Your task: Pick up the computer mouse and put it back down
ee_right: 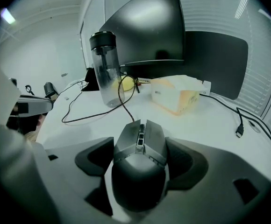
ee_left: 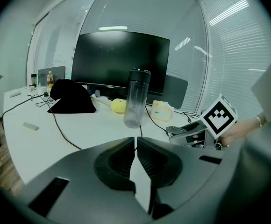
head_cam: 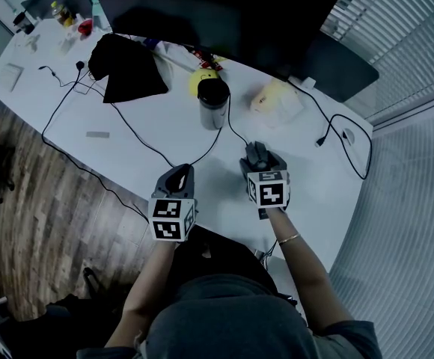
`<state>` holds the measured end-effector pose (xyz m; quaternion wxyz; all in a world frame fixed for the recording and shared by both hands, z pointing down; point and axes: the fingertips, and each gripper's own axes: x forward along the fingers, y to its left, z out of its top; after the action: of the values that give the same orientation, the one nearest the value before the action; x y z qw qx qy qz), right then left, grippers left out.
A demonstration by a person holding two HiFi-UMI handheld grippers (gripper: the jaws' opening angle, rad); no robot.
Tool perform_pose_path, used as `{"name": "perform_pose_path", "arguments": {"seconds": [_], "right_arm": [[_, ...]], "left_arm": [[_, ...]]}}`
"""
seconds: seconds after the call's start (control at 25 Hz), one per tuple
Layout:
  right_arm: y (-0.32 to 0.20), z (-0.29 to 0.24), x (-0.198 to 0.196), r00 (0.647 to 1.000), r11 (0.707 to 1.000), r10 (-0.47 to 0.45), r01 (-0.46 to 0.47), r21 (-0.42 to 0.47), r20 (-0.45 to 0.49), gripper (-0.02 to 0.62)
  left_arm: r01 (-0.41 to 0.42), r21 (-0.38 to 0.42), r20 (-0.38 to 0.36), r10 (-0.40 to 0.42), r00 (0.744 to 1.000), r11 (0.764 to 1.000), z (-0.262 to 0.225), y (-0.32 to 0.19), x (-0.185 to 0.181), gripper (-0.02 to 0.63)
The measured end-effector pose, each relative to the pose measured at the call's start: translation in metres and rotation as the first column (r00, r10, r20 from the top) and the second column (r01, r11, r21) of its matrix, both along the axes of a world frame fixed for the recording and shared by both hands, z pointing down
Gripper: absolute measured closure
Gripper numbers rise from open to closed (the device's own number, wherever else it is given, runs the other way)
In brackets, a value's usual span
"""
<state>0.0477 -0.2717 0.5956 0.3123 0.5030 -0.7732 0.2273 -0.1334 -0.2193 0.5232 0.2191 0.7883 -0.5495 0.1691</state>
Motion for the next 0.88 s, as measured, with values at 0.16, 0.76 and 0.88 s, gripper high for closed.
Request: {"name": "perform_pose_path", "arguments": {"seconds": [0.16, 0.76, 0.88], "right_arm": [[-0.001, 0.000, 0.002, 1.000, 1.000, 0.011, -0.011, 0.000, -0.009, 0.256], [0.007, -0.006, 0.003, 0.999, 0.999, 0.044, -0.044, 0.004, -0.019, 0.290], [0.012, -0.012, 0.005, 0.998, 0.998, 0.058, -0.058, 0.017, -0.016, 0.290]], "left_arm": [[-0.003, -0.002, -0.001, 0.003, 1.000, 1.000, 0.001, 0.002, -0.001, 0.574], [-0.037, 0.022, -0.006, 0.037, 0.999, 0.999, -0.004, 0.004, -0.005, 0.574], [-0.058, 0.027, -0.009, 0.058, 0.998, 0.998, -0.005, 0.004, -0.001, 0.574]]}}
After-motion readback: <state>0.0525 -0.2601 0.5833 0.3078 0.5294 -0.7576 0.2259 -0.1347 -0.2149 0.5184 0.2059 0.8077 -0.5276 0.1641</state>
